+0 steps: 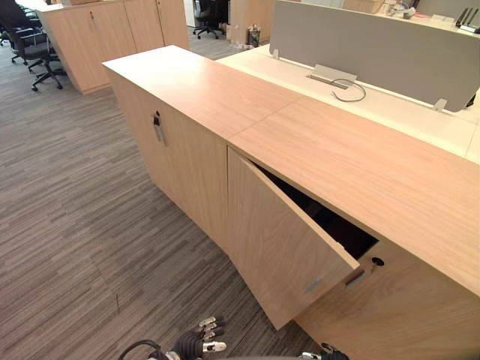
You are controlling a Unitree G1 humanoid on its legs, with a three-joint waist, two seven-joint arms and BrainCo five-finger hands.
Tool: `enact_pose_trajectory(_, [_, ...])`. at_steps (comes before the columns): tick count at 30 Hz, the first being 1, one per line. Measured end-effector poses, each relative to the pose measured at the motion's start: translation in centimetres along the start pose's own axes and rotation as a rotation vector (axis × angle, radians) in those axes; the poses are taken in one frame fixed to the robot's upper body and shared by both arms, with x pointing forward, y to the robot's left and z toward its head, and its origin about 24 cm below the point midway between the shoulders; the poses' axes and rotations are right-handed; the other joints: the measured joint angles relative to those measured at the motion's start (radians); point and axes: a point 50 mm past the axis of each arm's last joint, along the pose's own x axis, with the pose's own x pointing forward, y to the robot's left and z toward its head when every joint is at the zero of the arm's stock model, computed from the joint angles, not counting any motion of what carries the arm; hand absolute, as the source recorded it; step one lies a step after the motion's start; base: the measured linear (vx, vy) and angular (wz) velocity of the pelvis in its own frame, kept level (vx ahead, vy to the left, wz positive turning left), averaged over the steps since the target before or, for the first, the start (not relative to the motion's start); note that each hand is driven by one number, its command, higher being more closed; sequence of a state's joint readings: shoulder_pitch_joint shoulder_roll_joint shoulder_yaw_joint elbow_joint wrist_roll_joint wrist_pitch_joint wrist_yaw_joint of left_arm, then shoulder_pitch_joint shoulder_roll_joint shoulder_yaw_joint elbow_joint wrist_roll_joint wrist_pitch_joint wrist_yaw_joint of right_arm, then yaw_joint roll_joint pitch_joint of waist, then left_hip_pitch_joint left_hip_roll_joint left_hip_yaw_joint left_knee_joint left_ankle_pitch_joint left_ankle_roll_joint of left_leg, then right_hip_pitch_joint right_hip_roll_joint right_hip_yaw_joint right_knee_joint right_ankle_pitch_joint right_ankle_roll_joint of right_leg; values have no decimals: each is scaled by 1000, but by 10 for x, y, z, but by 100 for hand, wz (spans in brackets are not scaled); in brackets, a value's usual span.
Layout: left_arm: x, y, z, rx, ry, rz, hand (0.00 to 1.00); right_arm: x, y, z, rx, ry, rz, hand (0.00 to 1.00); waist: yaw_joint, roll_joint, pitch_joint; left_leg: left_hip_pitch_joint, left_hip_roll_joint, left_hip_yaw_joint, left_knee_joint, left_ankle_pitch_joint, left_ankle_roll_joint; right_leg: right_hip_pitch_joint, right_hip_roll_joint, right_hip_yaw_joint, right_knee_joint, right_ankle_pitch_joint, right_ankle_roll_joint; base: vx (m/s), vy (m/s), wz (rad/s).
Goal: Walk over to the cabinet, pick up the folder, carry it to the office cabinet, place the folder inside the office cabinet, then close the office cabinet door
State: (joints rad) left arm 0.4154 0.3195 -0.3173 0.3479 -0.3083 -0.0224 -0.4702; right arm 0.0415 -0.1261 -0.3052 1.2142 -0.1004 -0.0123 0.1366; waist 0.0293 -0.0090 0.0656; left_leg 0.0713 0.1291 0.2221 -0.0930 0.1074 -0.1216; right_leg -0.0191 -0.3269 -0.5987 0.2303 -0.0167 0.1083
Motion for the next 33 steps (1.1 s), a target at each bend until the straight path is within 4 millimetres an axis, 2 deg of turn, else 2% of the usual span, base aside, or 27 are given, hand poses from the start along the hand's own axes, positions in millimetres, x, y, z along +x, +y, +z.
enact_pose_trajectory(7, [2,8,4,-65,-56,70,0,1,2,6,-29,-11,19,0,-8,1,-2,2,15,34,4,-6,-8,-30,14,32,3,3,-3,53,-3,-14])
enact_pose_trajectory(9, [9,19,9,-143,-122,202,0,1,1,6,-6,-16,17,0,-13,2,-2,1,15,37,5,-7,-9,-36,14,35,15,-1,-2,26,-2,-9])
enact_pose_trajectory(11, [15,40,20,-248,-209,421,0,1,3,6,-6,-22,16,0,-21,0,-3,6,19,34,5,-8,-11,-41,5,35,50,-23,-2,25,-24,4])
enact_pose_trajectory(14, [9,64,25,-433,-307,640,0,1,4,10,7,-41,9,0,-38,-1,-4,18,23,36,5,-13,-17,-55,-7,42,101,-59,-8,14,-45,-3])
enact_pose_trajectory(16, [-3,79,24,-564,-381,785,0,1,6,11,-5,-51,15,0,-45,-2,-8,5,45,44,45,-42,-32,-67,6,53,121,-81,-19,9,-93,-17])
enact_pose_trajectory(17, [-8,85,23,-625,-409,840,0,1,6,11,-17,-48,18,0,-47,-3,-11,-21,66,44,107,-80,-33,-68,21,54,118,-87,-25,14,-174,-34])
enact_pose_trajectory(18, [-19,93,14,-769,-467,950,0,0,5,7,-17,-38,11,0,-49,7,-26,-59,122,52,209,-137,-52,-66,69,57,99,-102,-37,29,-175,-42])
enact_pose_trajectory(19, [-25,95,7,-823,-478,999,0,0,5,5,-24,-33,14,0,-48,11,-34,-61,145,60,229,-149,-54,-63,93,58,92,-105,-42,89,-235,-63])
enact_pose_trajectory(20, [-39,99,-9,-918,-491,1099,0,0,6,3,-60,-24,21,0,-46,10,-48,-57,190,80,265,-159,-31,-58,134,64,81,-119,-61,114,-176,-56])
enact_pose_trajectory(21, [-45,101,-17,-958,-486,1146,0,0,8,2,-78,-22,27,0,-41,5,-50,-63,210,89,310,-158,-22,-56,148,77,76,-125,-69,136,-246,-77])
enact_pose_trajectory(22, [-53,102,-32,-1024,-456,1215,0,0,11,1,-104,-14,37,0,-41,-5,-55,-98,248,83,422,-146,4,-50,181,102,66,-122,-75,132,-273,-77])
enact_pose_trajectory(24, [-57,96,-55,-1123,-390,1281,0,0,13,2,-128,-11,51,0,-34,-7,-45,-151,282,4,614,-104,78,-10,225,159,37,-118,-103,131,-262,-89])
enact_pose_trajectory(25, [-53,86,-67,-1166,-330,1283,0,0,12,3,-123,-12,48,0,-24,-14,-25,-195,260,-87,764,-159,43,22,234,206,20,-119,-119,131,-127,-114])
enact_pose_trajectory(26, [-47,76,-76,-1207,-282,1274,0,1,10,8,-108,-21,42,0,-14,-4,-9,-220,201,-143,847,-253,5,41,246,249,16,-121,-128,133,-74,-111])
enact_pose_trajectory(27, [-44,72,-79,-1225,-266,1266,0,1,9,10,-103,-27,39,0,-13,4,0,-229,176,-162,856,-284,-6,44,255,266,13,-120,-131,106,-5,-116])
enact_pose_trajectory(29, [-37,60,-86,-1268,-228,1244,0,3,12,23,-102,-56,40,0,3,22,22,-229,74,-197,758,-358,-3,48,297,352,11,-120,-141,86,25,-116])
enact_pose_trajectory(30, [-37,59,-87,-1270,-224,1243,0,3,14,24,-101,-58,43,0,5,23,23,-227,58,-209,730,-362,-3,47,303,364,11,-120,-141,89,62,-110])
enact_pose_trajectory(31, [-38,56,-91,-1272,-208,1240,0,4,20,26,-87,-64,58,0,13,28,23,-211,6,-262,603,-362,-5,43,325,407,10,-119,-141,148,109,-133])
enact_pose_trajectory(32, [-41,53,-97,-1262,-178,1239,0,5,33,24,-77,-61,91,0,34,32,25,-156,-19,-285,500,-298,35,50,346,473,0,-114,-134,178,120,-129])
enact_pose_trajectory(33, [-42,52,-100,-1252,-162,1240,0,4,40,24,-78,-67,110,0,26,18,19,-139,-22,-275,468,-288,36,57,343,480,-25,-103,-128,199,116,-88])
